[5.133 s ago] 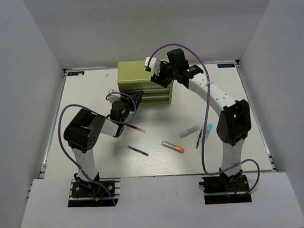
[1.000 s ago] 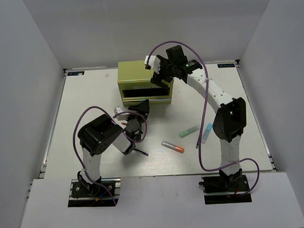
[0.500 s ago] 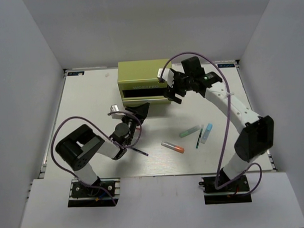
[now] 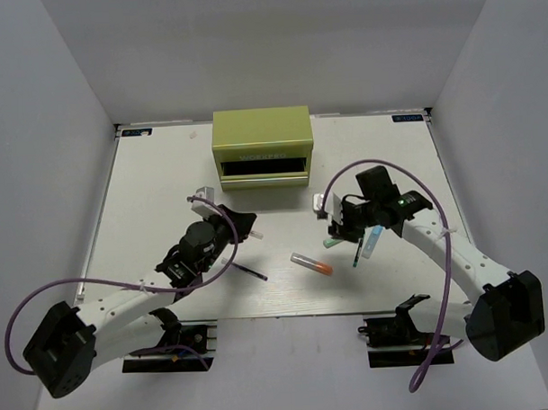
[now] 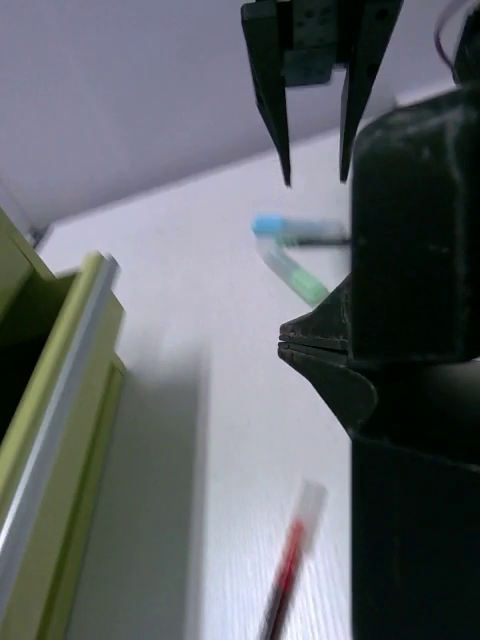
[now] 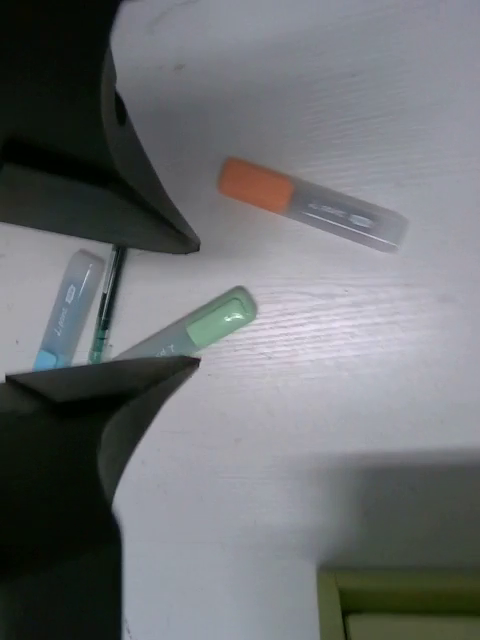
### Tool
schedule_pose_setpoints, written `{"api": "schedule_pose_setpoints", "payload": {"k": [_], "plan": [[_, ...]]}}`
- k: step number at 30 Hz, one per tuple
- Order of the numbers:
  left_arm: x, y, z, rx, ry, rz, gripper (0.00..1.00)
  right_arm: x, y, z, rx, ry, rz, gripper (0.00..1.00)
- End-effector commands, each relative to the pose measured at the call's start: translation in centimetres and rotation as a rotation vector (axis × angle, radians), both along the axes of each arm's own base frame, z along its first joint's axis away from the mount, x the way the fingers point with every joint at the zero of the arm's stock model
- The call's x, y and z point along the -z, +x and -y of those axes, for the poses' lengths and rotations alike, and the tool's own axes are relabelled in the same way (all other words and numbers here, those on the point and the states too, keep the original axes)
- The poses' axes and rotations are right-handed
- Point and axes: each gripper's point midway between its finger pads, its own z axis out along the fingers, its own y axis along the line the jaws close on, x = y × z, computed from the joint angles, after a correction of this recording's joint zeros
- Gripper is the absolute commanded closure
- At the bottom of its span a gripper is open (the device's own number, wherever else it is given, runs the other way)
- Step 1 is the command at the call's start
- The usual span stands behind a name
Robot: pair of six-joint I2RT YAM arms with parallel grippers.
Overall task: Sort the stationery into containers
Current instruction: Grab a piece of stationery with the right arm
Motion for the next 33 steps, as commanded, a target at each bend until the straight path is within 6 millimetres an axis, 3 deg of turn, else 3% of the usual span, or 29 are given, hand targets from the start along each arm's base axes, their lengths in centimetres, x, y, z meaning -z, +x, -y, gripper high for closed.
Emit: {"api": "schedule_pose_setpoints", "payload": {"k": [1,2,4,5,6,8,13,14,17,21,24,25,29,30,31,33], "plan": [[3.6,-1.5,-2.7,0.017,0.300,-0.103,0.91,3.0,-1.4,1.7,-0.045,-0.059,-0.004,0.44],[4.0,-1.9,-2.7,0.036,0.328,-0.125,0.88,3.5,-1.4,2.0,-0.051,-0.074,0.001,0.39],[4.4,-2.8,-2.8,0.077,0.381,-0.178,0.72,5.1,-1.5,2.6,-0.096,-0.109,0.021,0.33],[4.9,-3.1,-2.7,0.101,0.406,-0.201,0.50,5.5,-1.6,2.7,-0.107,-0.115,0.021,0.31],[5.1,-3.8,-2.1,0.150,0.406,-0.225,0.39,5.8,-1.3,2.9,-0.151,-0.130,0.055,0.31],[5.7,-4.3,-1.6,0.207,0.447,-0.267,0.28,6.8,-1.1,3.1,-0.197,-0.151,0.049,0.30],[5.9,-5.1,-0.7,0.315,0.531,-0.263,0.24,8.9,0.1,3.0,-0.258,-0.198,-0.010,0.28],[6.1,-5.2,-0.9,0.323,0.551,-0.263,0.24,8.3,1.0,2.7,-0.261,-0.196,0.010,0.28],[4.9,-5.6,-1.1,0.336,0.537,-0.201,0.24,10.0,1.5,2.6,-0.295,-0.225,-0.039,0.28],[2.2,-5.7,-1.2,0.333,0.473,-0.062,0.23,10.6,3.9,2.4,-0.261,-0.252,-0.022,0.30],[0.8,-6.0,-1.5,0.326,0.446,0.010,0.23,11.0,4.2,2.4,-0.270,-0.267,-0.051,0.31],[1.2,-6.1,-1.6,0.327,0.451,0.003,0.23,11.5,4.0,2.5,-0.278,-0.275,-0.072,0.31],[1.1,-6.6,-1.0,0.390,0.467,0.025,0.22,12.6,3.2,3.2,-0.347,-0.319,-0.152,0.42],[0.9,-6.6,-0.7,0.408,0.472,0.035,0.22,12.9,1.6,3.8,-0.382,-0.339,-0.217,0.46],[0.9,-6.5,-0.5,0.426,0.492,0.046,0.14,13.8,1.9,4.0,-0.394,-0.354,-0.256,0.56],[0.7,-6.4,-0.2,0.444,0.503,0.060,0.11,14.4,0.4,4.7,-0.410,-0.371,-0.347,0.64]]}}
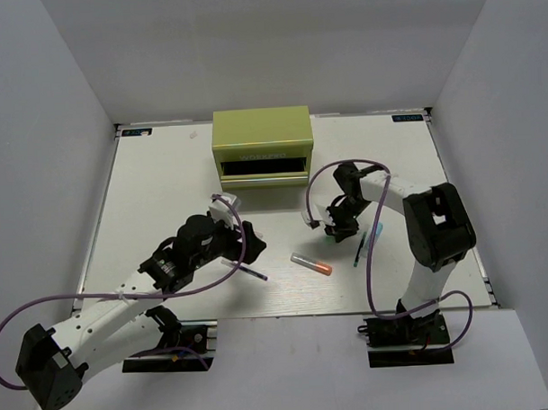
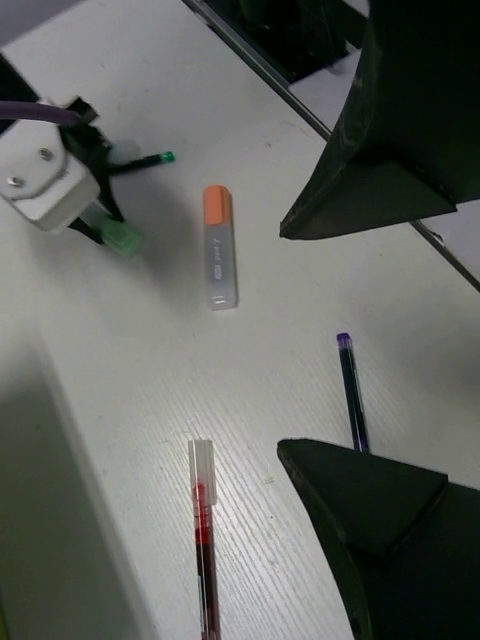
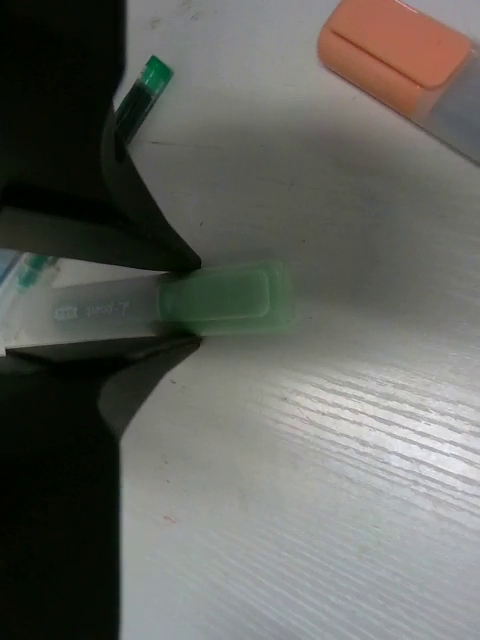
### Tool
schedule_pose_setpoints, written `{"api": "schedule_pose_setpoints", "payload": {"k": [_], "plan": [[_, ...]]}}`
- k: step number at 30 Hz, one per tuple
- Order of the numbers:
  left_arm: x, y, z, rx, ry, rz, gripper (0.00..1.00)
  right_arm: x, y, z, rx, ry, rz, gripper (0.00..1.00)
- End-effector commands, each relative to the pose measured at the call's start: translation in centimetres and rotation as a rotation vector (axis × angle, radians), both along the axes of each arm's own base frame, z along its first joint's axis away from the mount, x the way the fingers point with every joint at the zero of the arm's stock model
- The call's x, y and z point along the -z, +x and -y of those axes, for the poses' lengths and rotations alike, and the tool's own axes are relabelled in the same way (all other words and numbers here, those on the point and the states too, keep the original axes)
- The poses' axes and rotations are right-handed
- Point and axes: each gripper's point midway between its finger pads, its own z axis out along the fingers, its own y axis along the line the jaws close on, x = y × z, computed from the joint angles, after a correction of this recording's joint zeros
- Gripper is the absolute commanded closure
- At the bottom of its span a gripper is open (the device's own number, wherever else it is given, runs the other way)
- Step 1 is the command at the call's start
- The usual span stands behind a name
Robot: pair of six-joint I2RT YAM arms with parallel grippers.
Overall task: Sort the stationery into containers
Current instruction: Grab a piece of stationery with the right arm
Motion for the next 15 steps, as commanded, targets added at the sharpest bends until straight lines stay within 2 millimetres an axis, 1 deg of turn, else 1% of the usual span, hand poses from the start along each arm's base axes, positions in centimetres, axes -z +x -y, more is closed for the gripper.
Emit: {"api": "schedule_pose_setpoints", "payload": {"k": [1,4,5,6,7,8,9,10,11,13,14,15], "plan": [[-1.2,-0.1,0.9,0.087,0.019,0.072,0.07,1.2,-2.9,1.7,-0.042,-0.076,-0.176,0.71],[-2.0,0.3,1.1,0.098,0.026,0.107,0.06,1.2,-4.1,1.8,-0.037,-0.065,-0.215,0.78],[-1.7,0.3,1.2,0.112,0.038,0.108,0.06,0.4,-3.8,1.5,-0.038,-0.041,-0.176,0.82],[-1.4,0.3,1.2,0.113,0.045,0.099,0.06,0.1,-3.7,1.3,-0.031,-0.024,-0.154,0.83],[-1.6,0.4,1.3,0.113,0.039,0.106,0.05,-2.2,-2.7,0.3,-0.026,0.044,-0.069,0.87],[-1.1,0.3,1.5,0.126,0.044,0.092,0.05,-3.1,-2.5,-0.1,-0.009,0.069,-0.055,0.88],[-1.1,0.4,1.7,0.122,0.037,0.086,0.05,-4.5,-1.8,-0.7,-0.005,0.102,-0.018,0.89],[-0.1,0.3,1.9,0.128,0.042,0.056,0.05,-6.4,-1.5,-1.4,0.010,0.148,0.015,0.89],[0.1,0.4,2.2,0.113,0.016,0.034,0.05,-10.0,0.1,-2.8,0.019,0.215,0.089,0.91],[0.3,0.5,2.8,0.103,-0.020,0.007,0.05,-13.3,0.7,-4.0,0.063,0.287,0.110,0.92],[0.2,0.7,3.3,0.078,-0.075,-0.021,0.05,-17.3,2.4,-5.2,0.057,0.355,0.192,0.92],[-0.3,1.3,3.3,0.027,-0.111,-0.026,0.00,-18.9,2.8,-5.9,0.074,0.393,0.201,0.92]]}}
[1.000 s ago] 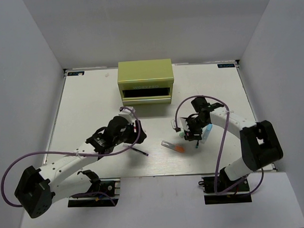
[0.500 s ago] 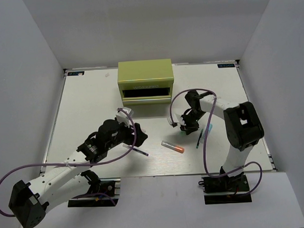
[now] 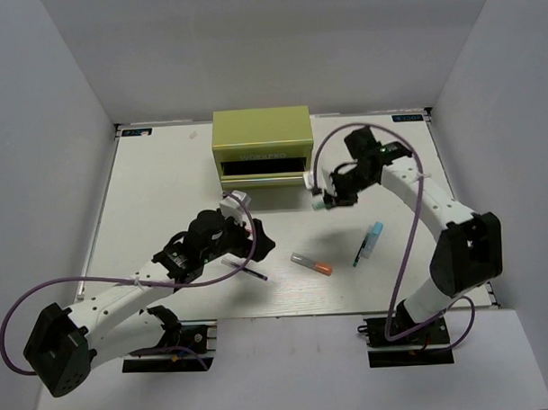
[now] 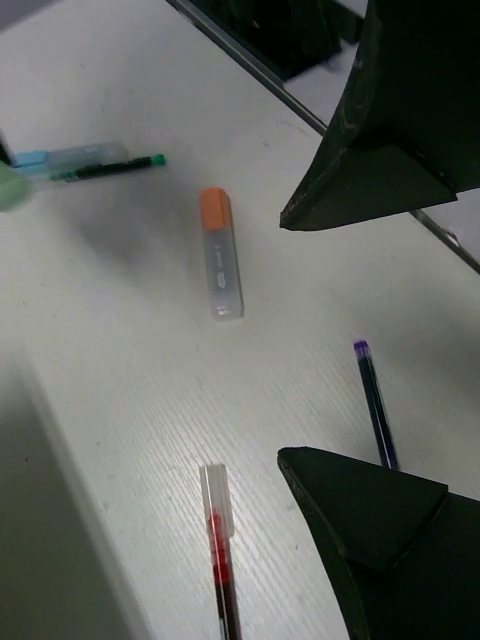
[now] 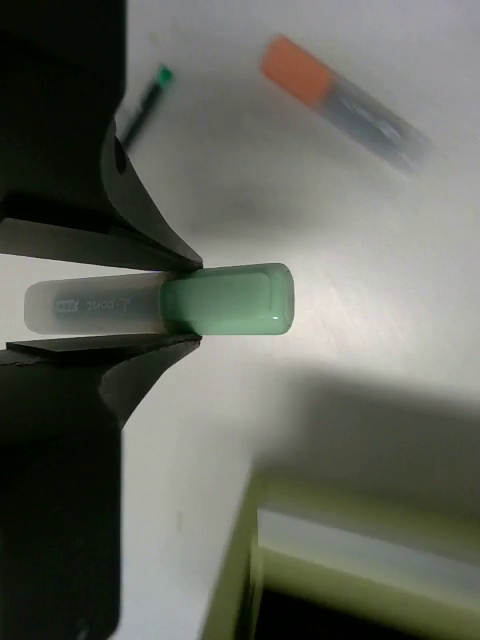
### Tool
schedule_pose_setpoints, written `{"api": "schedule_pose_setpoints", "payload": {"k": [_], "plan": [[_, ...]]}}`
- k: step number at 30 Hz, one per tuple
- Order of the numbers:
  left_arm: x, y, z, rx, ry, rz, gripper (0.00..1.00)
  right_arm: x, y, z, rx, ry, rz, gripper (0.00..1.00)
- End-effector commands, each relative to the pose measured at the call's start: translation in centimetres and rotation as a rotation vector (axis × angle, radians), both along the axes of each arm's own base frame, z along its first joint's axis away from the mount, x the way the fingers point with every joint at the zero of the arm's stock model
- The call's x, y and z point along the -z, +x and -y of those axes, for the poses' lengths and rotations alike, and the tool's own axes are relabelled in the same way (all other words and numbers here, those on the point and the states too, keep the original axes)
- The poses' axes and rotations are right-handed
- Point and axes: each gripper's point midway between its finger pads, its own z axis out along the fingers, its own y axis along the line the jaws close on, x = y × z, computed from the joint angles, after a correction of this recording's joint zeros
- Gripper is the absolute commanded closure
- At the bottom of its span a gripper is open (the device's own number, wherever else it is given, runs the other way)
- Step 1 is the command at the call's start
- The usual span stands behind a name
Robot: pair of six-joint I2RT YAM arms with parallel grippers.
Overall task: Sort the stationery into containers
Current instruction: Grab a piece of stationery with the right arm, then place the stationery into the container
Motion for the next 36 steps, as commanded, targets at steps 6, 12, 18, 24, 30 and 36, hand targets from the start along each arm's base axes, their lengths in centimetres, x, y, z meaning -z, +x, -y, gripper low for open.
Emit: {"api": "schedule_pose_setpoints", "payload": {"k": [6,12,18,24,30,36], "plan": [[-0.7,3.0,0.9,-0.361,-0.236,-0.264,0.00,-16.3,4.9,-8.0,0.070,0.383,0.177,0.92],[0.3,3.8,0.7,-0.556,-0.295,-0.434,0.00,-17.7,7.6,-13.8,0.088,0.477,0.186,0.92],[-0.6,4.4,0.9,-0.660,-0.452,-0.508,0.00,-16.3,10.2,-17.0,0.137,0.516,0.192,0.91],[-0.1,4.1,1.4,-0.699,-0.466,-0.579,0.00,-13.7,12.7,-17.6,0.173,0.488,0.227,0.89],[0.7,4.1,3.1,-0.679,-0.453,-0.664,0.00,-11.5,13.4,-17.5,0.175,0.448,0.219,0.61],[1.1,4.0,5.1,-0.624,-0.404,-0.691,0.00,-11.7,11.7,-16.9,0.144,0.437,0.199,0.47]]}}
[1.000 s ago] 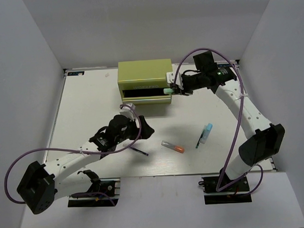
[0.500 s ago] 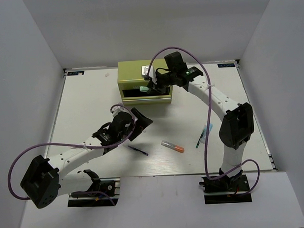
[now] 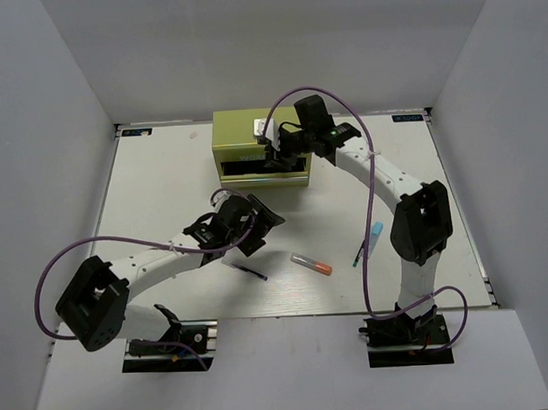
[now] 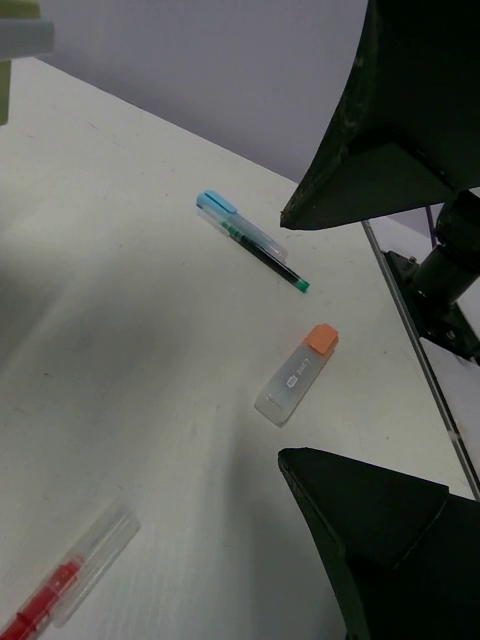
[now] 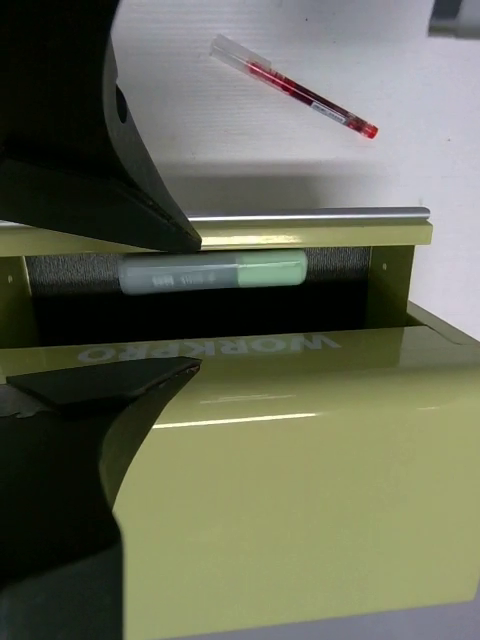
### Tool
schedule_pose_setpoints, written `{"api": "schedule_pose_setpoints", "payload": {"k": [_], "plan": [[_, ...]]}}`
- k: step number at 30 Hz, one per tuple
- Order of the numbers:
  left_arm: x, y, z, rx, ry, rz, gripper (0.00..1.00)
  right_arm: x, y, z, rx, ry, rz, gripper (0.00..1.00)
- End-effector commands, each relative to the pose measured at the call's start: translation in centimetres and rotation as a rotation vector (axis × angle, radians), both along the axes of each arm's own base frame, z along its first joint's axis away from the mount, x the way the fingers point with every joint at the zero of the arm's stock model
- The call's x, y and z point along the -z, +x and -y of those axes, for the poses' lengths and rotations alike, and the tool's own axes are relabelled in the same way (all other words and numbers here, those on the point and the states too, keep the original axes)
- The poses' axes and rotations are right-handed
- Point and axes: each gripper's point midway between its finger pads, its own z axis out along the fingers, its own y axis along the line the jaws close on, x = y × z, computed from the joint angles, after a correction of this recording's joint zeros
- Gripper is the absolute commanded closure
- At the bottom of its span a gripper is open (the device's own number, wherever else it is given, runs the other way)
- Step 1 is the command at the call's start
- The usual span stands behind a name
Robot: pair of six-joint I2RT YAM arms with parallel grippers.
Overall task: Sort the stationery into containers
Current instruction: Place the stationery into the container, then grab a piece of stationery with the left arm
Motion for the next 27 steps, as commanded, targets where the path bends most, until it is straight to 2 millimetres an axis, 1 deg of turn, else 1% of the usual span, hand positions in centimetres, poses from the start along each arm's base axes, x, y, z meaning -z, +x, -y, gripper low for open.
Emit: {"api": "schedule_pose_setpoints", "payload": {"k": [1,2,4,5,6,7,8,9,10,11,12,13,14,15,16,17,18,19,20,21,22,23,24,25,26,27], "plan": [[-2.3,0.3,1.9,0.068,-0.028,0.039,0.00,-1.6,-0.8,0.4,-0.018,0.027,0.022,0.47],[-2.5,0.7,2.2,0.086,-0.009,0.052,0.00,-1.6,-1.0,0.5,-0.017,0.028,0.011,0.47],[-2.7,0.2,2.6,0.195,0.055,0.106,0.00,-2.8,-1.6,0.9,-0.010,0.047,-0.001,0.47],[-3.1,0.4,2.9,0.244,0.080,0.145,0.00,-3.3,-2.0,1.0,0.001,0.062,-0.032,0.49],[-3.3,-0.2,3.5,0.380,0.128,0.235,0.03,-4.8,-2.3,1.9,0.023,0.093,-0.054,0.52],[-3.5,-0.5,3.7,0.451,0.149,0.281,0.05,-5.2,-2.7,2.0,0.026,0.106,-0.073,0.55],[-4.6,-0.5,4.2,0.522,0.149,0.366,0.08,-6.8,-4.1,2.8,0.042,0.134,-0.122,0.59],[-4.5,-1.1,4.4,0.611,0.174,0.412,0.13,-7.0,-4.4,3.3,0.056,0.142,-0.142,0.66],[-4.7,-2.1,4.7,0.747,0.189,0.501,0.19,-6.7,-4.7,4.9,0.092,0.142,-0.167,0.89],[-5.0,-2.5,5.0,0.816,0.190,0.555,0.23,-6.3,-4.8,5.6,0.123,0.135,-0.193,1.00],[-5.4,-3.7,5.6,0.928,0.160,0.612,0.30,-5.5,-5.1,7.2,0.208,0.142,-0.280,1.00],[-5.3,-3.6,5.8,1.007,0.198,0.686,0.33,-4.2,-5.1,8.6,0.287,0.116,-0.301,1.00],[-4.3,-3.9,6.4,1.075,0.194,0.691,0.36,-2.4,-5.5,9.9,0.325,0.095,-0.358,1.00],[-4.2,-4.8,7.0,1.166,0.157,0.708,0.36,-1.3,-6.2,10.9,0.346,0.072,-0.402,1.00],[-4.7,-4.6,7.8,1.241,0.184,0.755,0.39,-0.3,-6.7,12.2,0.390,0.066,-0.437,1.00],[-2.6,-4.6,8.5,1.303,0.213,0.707,0.40,1.4,-7.1,13.6,0.433,0.052,-0.486,1.00],[-2.0,-4.5,8.9,1.348,0.235,0.702,0.40,1.6,-7.5,14.4,0.461,0.059,-0.514,0.98],[-2.5,-4.3,9.5,1.391,0.256,0.699,0.40,3.0,-7.7,16.4,0.524,0.067,-0.557,0.83],[-1.9,-3.8,9.7,1.441,0.305,0.729,0.39,3.1,-7.7,16.9,0.544,0.076,-0.560,0.49],[-1.4,-4.2,10.2,1.488,0.319,0.737,0.37,2.8,-7.7,17.5,0.568,0.095,-0.562,0.31],[-0.8,-3.9,10.3,1.520,0.335,0.725,0.36,3.6,-7.8,19.1,0.615,0.096,-0.572,0.16],[-0.3,-4.2,10.6,1.577,0.355,0.758,0.32,3.3,-8.0,19.6,0.630,0.103,-0.558,0.10],[-0.3,-4.6,11.1,1.612,0.361,0.777,0.28,3.2,-7.8,20.1,0.640,0.109,-0.544,0.10],[1.3,-5.2,10.8,1.660,0.371,0.737,0.22,3.4,-7.8,21.4,0.680,0.115,-0.537,0.10],[1.9,-5.6,11.0,1.710,0.405,0.758,0.20,3.4,-7.8,21.8,0.692,0.119,-0.535,0.10],[2.1,-5.5,11.2,1.729,0.427,0.757,0.20,3.6,-7.7,22.7,0.719,0.127,-0.543,0.10]]}}
